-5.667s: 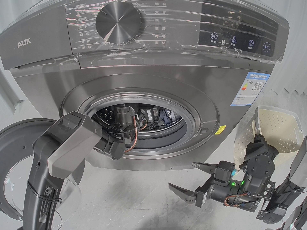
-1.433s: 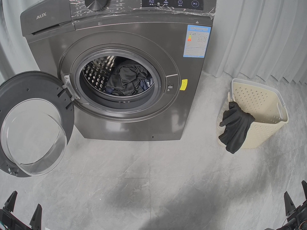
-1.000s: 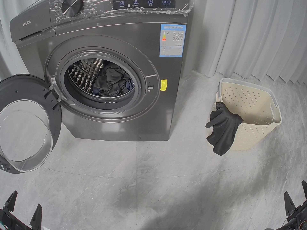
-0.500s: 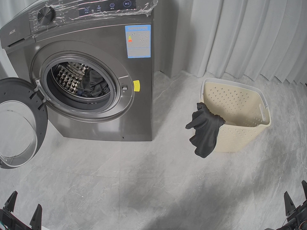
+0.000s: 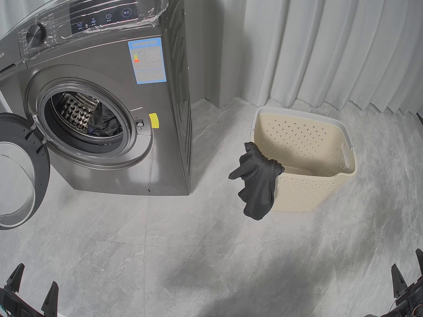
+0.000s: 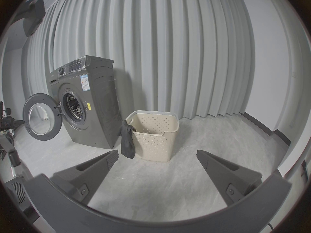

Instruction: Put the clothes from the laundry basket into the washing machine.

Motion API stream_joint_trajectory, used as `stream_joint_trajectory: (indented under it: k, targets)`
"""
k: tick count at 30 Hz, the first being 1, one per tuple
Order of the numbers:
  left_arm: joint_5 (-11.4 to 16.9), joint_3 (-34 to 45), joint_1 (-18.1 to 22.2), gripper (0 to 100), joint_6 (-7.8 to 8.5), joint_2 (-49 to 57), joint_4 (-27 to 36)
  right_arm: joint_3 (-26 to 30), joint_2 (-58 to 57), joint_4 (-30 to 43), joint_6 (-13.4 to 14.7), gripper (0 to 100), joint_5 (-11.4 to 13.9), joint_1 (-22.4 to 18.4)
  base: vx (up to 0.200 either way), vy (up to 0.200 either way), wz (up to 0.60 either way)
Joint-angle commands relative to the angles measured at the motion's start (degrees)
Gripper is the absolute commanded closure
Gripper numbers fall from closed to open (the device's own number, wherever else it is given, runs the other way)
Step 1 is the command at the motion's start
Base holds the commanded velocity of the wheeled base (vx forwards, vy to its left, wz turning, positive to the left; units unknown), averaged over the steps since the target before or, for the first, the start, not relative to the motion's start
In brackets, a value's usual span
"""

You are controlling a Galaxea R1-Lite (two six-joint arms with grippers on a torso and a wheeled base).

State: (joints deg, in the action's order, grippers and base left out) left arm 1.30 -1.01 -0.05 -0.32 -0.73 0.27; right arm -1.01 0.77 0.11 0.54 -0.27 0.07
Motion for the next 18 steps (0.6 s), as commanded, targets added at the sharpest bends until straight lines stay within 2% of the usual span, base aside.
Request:
stream_joint_trajectory:
  k: [1, 13, 18]
  targets:
    - [-0.1, 1.0, 0.0, 0, -0.03, 0.4, 0.0, 1.0, -0.2, 0.0, 0.0, 0, 0.0, 0.0, 0.0, 0.0, 0.0]
    - [-0.2, 1.0, 0.0, 0, 0.14, 0.4, 0.0, 1.0, -0.2, 0.0, 0.0, 0, 0.0, -0.1, 0.0, -0.2, 0.0]
    - [-0.2, 1.0, 0.0, 0, 0.14, 0.4, 0.0, 1.0, -0.2, 0.0, 0.0, 0, 0.0, -0.1, 0.0, 0.0, 0.0]
